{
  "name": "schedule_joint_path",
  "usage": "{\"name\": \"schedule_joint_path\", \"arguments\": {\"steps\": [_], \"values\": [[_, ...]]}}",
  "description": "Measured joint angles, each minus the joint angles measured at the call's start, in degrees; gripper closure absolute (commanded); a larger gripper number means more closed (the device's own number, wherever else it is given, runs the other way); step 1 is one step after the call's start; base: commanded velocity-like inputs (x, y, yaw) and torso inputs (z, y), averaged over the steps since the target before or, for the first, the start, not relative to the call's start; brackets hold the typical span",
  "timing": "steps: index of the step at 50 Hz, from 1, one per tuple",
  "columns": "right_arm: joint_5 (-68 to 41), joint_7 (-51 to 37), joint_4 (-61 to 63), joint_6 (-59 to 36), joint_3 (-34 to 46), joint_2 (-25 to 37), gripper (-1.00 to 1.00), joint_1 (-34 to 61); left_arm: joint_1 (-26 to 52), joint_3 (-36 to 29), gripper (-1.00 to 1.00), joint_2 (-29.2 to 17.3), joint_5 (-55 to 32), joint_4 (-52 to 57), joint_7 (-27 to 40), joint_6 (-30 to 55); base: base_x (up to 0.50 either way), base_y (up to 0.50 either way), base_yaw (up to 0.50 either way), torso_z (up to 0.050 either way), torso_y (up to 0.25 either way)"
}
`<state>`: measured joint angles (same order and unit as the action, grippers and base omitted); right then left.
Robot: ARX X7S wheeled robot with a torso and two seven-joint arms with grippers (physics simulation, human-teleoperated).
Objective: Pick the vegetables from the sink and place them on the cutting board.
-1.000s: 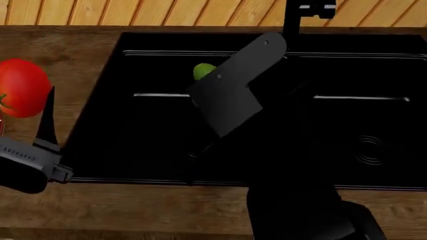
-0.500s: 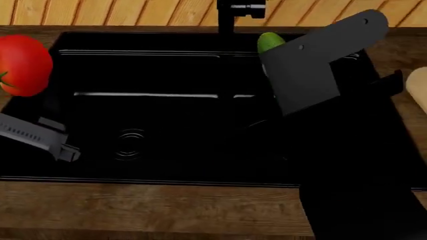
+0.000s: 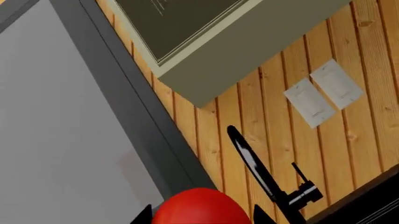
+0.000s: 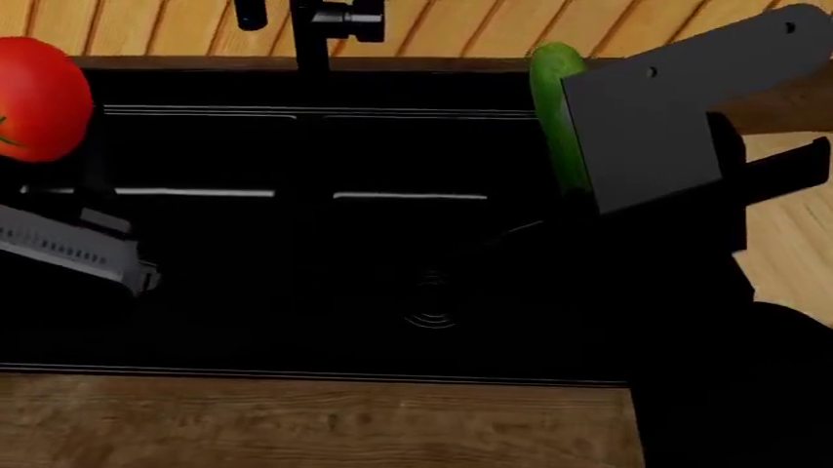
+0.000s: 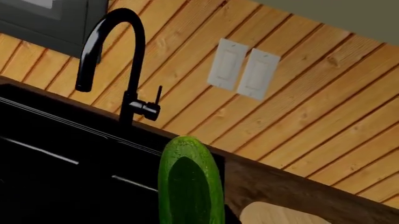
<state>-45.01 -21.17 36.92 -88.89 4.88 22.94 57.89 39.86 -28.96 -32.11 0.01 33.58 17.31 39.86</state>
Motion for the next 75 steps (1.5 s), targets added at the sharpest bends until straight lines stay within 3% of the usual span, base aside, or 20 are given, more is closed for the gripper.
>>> {"name": "schedule_joint_path", "arguments": {"steps": [49, 75], "values": [[-6.73, -7.07, 0.59, 4.17, 0.87, 1.82, 1.00, -1.29, 0.51, -4.97, 1.00, 0.10, 4.76, -0.90, 1.63, -2.47, 0.04, -0.45, 0.00, 0.000, 0.000], [-7.95, -7.09, 0.62, 6.11, 4.24, 3.79, 1.00, -0.40, 0.60, -4.40, 1.00, 0.39, 3.37, -0.86, 0.85, -1.23, 0.39, -0.26, 0.00, 0.000, 0.000]]}}
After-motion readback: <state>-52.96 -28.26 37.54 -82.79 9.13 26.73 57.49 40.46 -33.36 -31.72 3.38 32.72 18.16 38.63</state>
